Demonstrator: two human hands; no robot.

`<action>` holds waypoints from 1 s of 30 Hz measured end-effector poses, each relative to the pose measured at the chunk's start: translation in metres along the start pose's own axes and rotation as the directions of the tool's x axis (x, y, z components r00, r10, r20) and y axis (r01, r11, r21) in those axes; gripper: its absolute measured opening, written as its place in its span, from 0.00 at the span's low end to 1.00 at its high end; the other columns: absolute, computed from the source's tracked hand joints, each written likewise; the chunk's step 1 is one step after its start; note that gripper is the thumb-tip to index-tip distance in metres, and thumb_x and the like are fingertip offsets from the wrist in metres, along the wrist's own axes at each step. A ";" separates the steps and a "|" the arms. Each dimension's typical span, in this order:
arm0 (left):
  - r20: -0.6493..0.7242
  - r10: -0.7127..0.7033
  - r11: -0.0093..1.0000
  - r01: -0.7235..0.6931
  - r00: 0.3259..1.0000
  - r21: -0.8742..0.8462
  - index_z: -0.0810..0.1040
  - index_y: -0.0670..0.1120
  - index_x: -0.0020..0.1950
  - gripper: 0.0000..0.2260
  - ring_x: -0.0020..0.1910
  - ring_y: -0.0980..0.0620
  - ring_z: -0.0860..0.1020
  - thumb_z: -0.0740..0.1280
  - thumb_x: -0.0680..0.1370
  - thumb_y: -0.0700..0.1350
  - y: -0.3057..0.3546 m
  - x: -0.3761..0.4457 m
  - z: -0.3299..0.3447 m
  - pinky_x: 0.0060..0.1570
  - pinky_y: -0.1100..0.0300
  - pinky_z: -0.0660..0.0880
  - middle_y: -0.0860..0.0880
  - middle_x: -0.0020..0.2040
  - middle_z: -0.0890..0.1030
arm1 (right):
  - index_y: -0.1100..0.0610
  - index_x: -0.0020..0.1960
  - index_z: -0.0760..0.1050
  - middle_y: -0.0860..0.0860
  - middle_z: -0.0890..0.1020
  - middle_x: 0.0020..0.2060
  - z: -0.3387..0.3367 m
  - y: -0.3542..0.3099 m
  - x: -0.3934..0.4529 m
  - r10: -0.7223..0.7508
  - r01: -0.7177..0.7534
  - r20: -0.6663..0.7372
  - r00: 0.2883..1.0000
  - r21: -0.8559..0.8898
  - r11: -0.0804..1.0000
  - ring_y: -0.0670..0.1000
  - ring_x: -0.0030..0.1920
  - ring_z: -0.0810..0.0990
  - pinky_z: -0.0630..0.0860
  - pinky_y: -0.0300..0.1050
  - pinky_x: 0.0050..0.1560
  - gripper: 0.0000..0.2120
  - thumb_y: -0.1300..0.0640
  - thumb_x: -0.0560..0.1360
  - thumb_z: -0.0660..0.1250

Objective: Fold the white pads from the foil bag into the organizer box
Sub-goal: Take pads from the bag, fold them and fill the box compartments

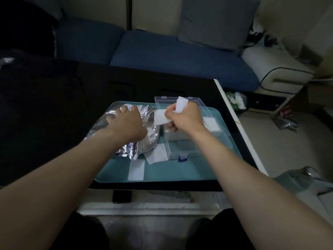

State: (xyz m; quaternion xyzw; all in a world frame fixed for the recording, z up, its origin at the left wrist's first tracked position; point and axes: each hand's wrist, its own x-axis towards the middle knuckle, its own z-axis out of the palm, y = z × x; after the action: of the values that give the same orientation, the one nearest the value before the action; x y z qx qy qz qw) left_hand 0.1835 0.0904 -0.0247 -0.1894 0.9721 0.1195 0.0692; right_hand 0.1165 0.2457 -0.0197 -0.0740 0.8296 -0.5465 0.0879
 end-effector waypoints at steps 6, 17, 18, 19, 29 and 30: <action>-0.024 0.032 0.997 -0.030 0.999 0.071 0.56 0.45 0.77 0.42 0.77 0.38 0.53 0.66 0.72 0.67 0.006 -0.001 -0.002 0.73 0.34 0.50 0.39 0.77 0.58 | 0.62 0.48 0.80 0.51 0.82 0.28 -0.036 -0.007 -0.001 0.155 -0.147 0.016 0.988 0.429 0.891 0.45 0.27 0.79 0.76 0.36 0.28 0.04 0.67 0.75 0.72; -0.205 0.202 0.294 -0.259 0.958 -0.920 0.72 0.45 0.64 0.14 0.53 0.61 0.80 0.61 0.83 0.51 0.064 -0.040 0.001 0.58 0.60 0.77 0.52 0.54 0.81 | 0.62 0.50 0.80 0.57 0.85 0.43 -0.036 -0.014 -0.020 -0.011 -0.016 0.056 0.998 0.448 0.894 0.50 0.37 0.84 0.77 0.39 0.32 0.03 0.63 0.78 0.69; -0.225 0.122 0.215 -0.247 0.967 -0.945 0.73 0.43 0.63 0.13 0.54 0.53 0.82 0.60 0.83 0.49 0.067 -0.039 0.003 0.59 0.52 0.78 0.47 0.54 0.82 | 0.62 0.51 0.80 0.57 0.85 0.43 -0.033 -0.016 -0.022 -0.008 -0.021 0.063 0.998 0.451 0.892 0.49 0.36 0.84 0.77 0.39 0.32 0.05 0.62 0.79 0.68; -0.220 0.041 0.142 -0.224 0.975 -0.964 0.74 0.41 0.62 0.11 0.53 0.49 0.82 0.60 0.83 0.46 0.070 -0.039 0.003 0.58 0.48 0.78 0.44 0.53 0.83 | 0.63 0.51 0.80 0.57 0.85 0.42 -0.033 -0.017 -0.023 -0.004 -0.031 0.075 0.997 0.457 0.889 0.50 0.36 0.83 0.78 0.40 0.32 0.07 0.59 0.81 0.66; -0.228 -0.121 0.284 -0.186 0.966 -0.941 0.78 0.40 0.52 0.05 0.36 0.52 0.84 0.65 0.81 0.41 0.057 -0.026 -0.006 0.34 0.61 0.81 0.46 0.41 0.83 | 0.50 0.47 0.84 0.43 0.84 0.39 -0.065 -0.012 -0.014 -0.186 0.185 0.004 0.983 0.053 0.981 0.39 0.40 0.81 0.72 0.38 0.46 0.20 0.46 0.85 0.56; -0.201 -0.067 0.285 -0.175 0.977 -0.942 0.78 0.39 0.51 0.05 0.35 0.51 0.84 0.65 0.81 0.40 0.055 -0.027 -0.008 0.32 0.62 0.80 0.44 0.40 0.83 | 0.50 0.48 0.83 0.42 0.84 0.38 -0.071 -0.012 -0.014 -0.232 0.229 0.040 0.972 0.060 0.971 0.38 0.39 0.80 0.73 0.37 0.45 0.13 0.48 0.83 0.61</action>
State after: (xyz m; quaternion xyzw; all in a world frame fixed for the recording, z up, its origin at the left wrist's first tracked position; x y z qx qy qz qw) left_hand 0.1862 0.1479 -0.0011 -0.1710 0.7151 0.6585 -0.1605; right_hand 0.1141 0.3078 0.0195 -0.1801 0.7977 -0.5738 0.0450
